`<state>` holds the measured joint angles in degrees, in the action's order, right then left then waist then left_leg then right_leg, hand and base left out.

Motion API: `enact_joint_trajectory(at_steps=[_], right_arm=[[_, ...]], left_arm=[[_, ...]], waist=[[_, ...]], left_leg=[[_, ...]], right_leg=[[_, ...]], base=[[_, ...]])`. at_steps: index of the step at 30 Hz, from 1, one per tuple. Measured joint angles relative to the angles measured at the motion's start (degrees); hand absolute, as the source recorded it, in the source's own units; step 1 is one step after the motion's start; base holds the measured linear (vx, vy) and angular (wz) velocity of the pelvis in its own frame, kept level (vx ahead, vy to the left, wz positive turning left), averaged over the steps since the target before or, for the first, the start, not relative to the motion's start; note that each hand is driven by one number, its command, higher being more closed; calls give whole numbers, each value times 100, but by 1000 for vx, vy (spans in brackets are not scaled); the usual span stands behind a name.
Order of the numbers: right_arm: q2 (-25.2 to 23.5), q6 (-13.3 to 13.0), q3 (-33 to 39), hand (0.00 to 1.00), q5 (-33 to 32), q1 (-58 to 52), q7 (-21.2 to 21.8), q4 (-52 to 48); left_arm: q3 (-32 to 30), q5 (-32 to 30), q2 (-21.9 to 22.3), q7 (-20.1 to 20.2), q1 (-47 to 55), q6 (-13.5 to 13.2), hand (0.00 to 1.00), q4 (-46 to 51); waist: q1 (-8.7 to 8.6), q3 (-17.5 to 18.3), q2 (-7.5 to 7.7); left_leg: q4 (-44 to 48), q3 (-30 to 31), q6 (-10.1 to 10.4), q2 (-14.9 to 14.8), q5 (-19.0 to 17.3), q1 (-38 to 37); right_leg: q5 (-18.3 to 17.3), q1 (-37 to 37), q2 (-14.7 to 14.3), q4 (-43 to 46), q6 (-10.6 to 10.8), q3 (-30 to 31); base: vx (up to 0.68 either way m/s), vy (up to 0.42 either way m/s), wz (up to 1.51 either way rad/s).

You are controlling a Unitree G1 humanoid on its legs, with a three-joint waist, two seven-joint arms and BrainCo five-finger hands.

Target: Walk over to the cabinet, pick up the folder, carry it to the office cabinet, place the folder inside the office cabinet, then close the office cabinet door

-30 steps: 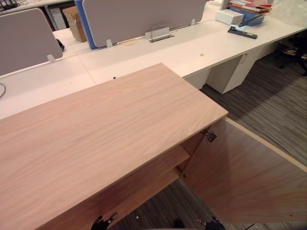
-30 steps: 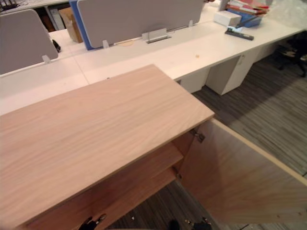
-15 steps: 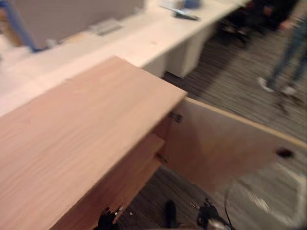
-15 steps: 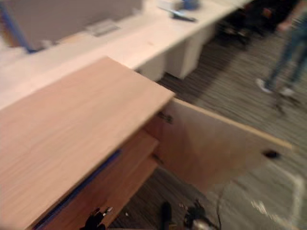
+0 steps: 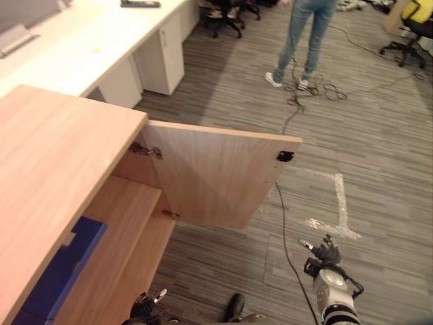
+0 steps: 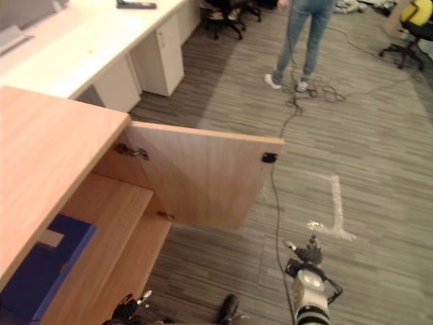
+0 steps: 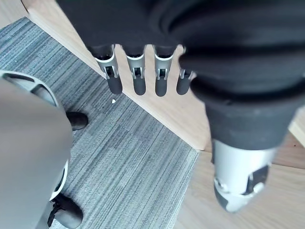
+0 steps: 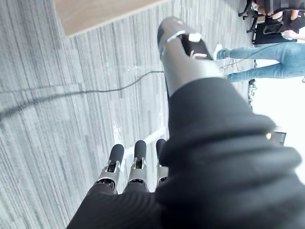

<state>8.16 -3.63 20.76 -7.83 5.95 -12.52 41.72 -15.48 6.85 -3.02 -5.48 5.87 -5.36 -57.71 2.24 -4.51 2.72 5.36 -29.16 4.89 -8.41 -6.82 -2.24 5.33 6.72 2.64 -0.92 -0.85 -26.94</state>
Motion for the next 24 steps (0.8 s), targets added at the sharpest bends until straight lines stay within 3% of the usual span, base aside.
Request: enact_joint_trajectory(at_steps=[4, 11, 20, 24], right_arm=[[88, 2, 8, 0, -1, 55, 13, -169], [1005, -46, -314, 0, -153, 1397, 79, -87], [2367, -260, -909, 0, -776, 4180, 150, 1752], [2527, -258, -1213, 0, -938, 4827, 372, 2110]], left_arm=[[-3, 153, 2, -120, 48, 0, 0, 63], [21, 216, -57, -108, 244, -15, 0, 261], [518, 193, -88, -54, 418, -24, 0, 334], [788, 265, -66, -24, 507, -38, 0, 495]], waist=[[6, 44, 14], [46, 28, -22], [204, -234, -433], [277, -342, -619]], left_leg=[[0, 161, 33, -22, 21, -93], [-86, 350, 20, 84, 51, -90], [-12, 856, -159, 412, 54, 124], [88, 1121, -237, 489, 12, 122]], right_leg=[[29, -217, -51, -162, -23, -52], [179, -355, -4, -387, 2, -199], [341, -378, 378, -388, 125, -601], [374, -520, 482, -389, 165, -756]], base=[[-12, -60, 7], [-42, -23, 13], [-44, 54, 25], [-3, 46, 27]])
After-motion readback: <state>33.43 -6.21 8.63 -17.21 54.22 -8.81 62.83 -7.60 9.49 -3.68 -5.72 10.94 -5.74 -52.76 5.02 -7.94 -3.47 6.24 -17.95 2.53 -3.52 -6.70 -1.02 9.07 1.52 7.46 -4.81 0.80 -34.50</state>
